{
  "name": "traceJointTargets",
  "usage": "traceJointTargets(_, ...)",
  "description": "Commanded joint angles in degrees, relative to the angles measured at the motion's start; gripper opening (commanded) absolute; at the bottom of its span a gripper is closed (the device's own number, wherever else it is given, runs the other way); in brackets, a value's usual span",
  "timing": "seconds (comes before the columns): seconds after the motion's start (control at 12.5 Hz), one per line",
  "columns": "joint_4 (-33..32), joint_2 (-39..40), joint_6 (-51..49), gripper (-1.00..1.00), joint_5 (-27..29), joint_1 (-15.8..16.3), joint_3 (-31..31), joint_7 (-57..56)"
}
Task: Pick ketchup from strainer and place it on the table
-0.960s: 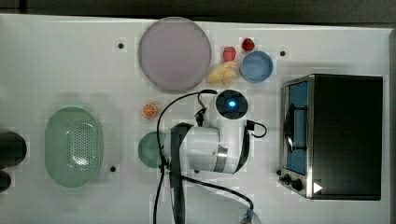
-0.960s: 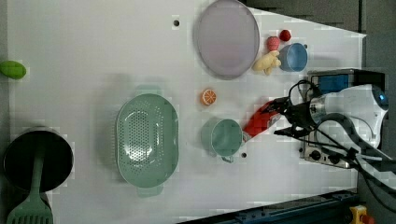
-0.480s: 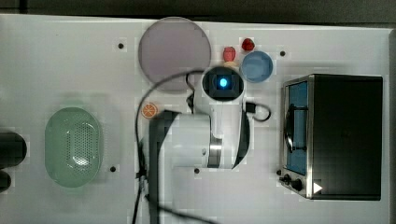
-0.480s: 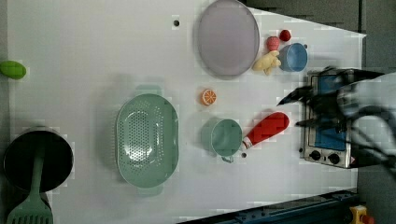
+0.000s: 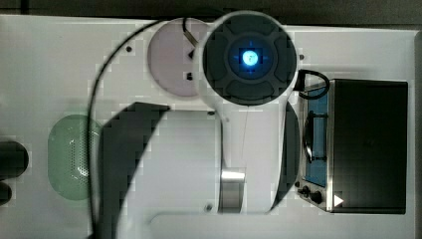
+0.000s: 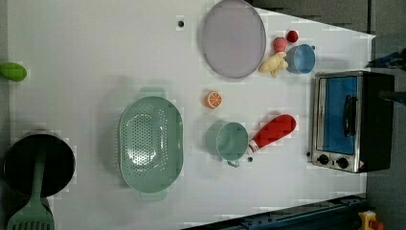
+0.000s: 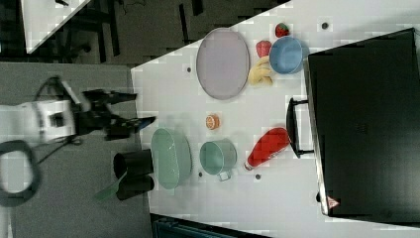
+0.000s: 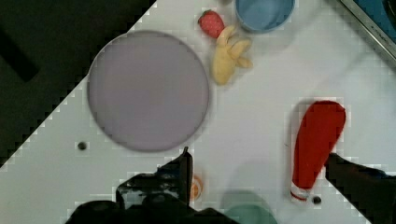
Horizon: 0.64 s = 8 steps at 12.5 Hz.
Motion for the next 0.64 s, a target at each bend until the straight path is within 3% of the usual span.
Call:
traceJointTargets(0.08,2.32,1.99,-9.03,1.00,-0.11,-0.24,0.56,0.39)
traceJointTargets(0.64,3.00,2.44,-9.47,1.00,-0.17,-0.29,-0.59,0.39)
